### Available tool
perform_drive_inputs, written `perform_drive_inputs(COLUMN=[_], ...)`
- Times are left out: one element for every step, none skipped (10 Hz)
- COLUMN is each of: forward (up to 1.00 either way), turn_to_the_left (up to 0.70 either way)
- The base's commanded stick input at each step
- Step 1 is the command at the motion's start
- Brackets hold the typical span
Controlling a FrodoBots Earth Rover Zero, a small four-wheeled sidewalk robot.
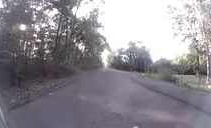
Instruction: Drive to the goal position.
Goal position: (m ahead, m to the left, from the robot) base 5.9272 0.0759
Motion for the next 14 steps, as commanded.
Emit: perform_drive_inputs(forward=[0.7, 0.7, 0.7, 0.7, 0.7, 0.7, 0.7, 0.7, 0.7, 0.7, 0.7, 0.7, 0.7, 0.7], turn_to_the_left=[0.0, 0.0, 0.0, 0.0, 0.0, 0.0, 0.0, 0.0, 0.0, 0.0, 0.0, 0.0, 0.0, 0.0])
